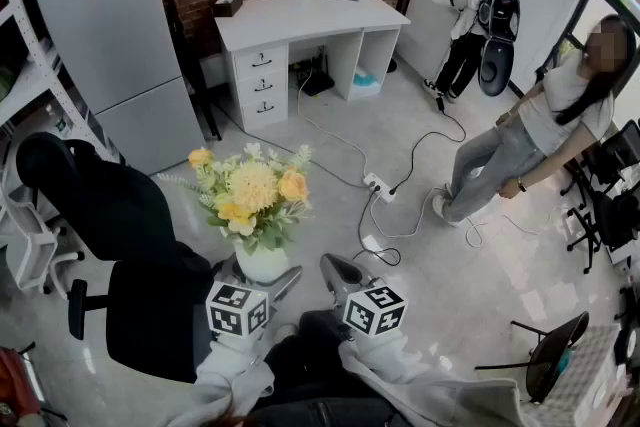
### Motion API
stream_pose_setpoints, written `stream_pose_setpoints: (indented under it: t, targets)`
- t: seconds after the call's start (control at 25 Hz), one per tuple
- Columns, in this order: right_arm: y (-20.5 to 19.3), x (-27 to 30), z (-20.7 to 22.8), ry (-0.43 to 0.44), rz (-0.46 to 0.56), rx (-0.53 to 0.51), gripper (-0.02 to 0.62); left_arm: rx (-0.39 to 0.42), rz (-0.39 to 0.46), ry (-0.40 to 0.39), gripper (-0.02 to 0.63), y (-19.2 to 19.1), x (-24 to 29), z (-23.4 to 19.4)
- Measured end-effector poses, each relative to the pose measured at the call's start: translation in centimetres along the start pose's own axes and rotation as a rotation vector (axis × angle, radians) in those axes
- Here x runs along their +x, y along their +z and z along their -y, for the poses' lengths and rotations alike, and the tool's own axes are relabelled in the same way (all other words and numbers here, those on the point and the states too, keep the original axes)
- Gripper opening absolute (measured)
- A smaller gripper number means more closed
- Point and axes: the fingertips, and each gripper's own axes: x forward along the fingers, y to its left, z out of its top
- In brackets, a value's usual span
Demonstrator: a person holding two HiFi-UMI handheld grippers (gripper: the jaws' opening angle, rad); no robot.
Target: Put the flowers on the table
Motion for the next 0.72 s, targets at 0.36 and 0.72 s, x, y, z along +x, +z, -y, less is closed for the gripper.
stream_pose_setpoints:
  t: [0.36, 0.72]
  targets:
    - [2.3, 6.4, 4.3, 0.042, -0.021, 0.037, 0.0, 0.0, 0.011, 0.042, 0.492, 2.8, 4.7, -3.5]
    - [11.6, 15.4, 13.2, 0.091, 0.004, 0.023, 0.0, -0.02, 0.064, 0.066, 0.492, 10.8, 16.1, -7.5]
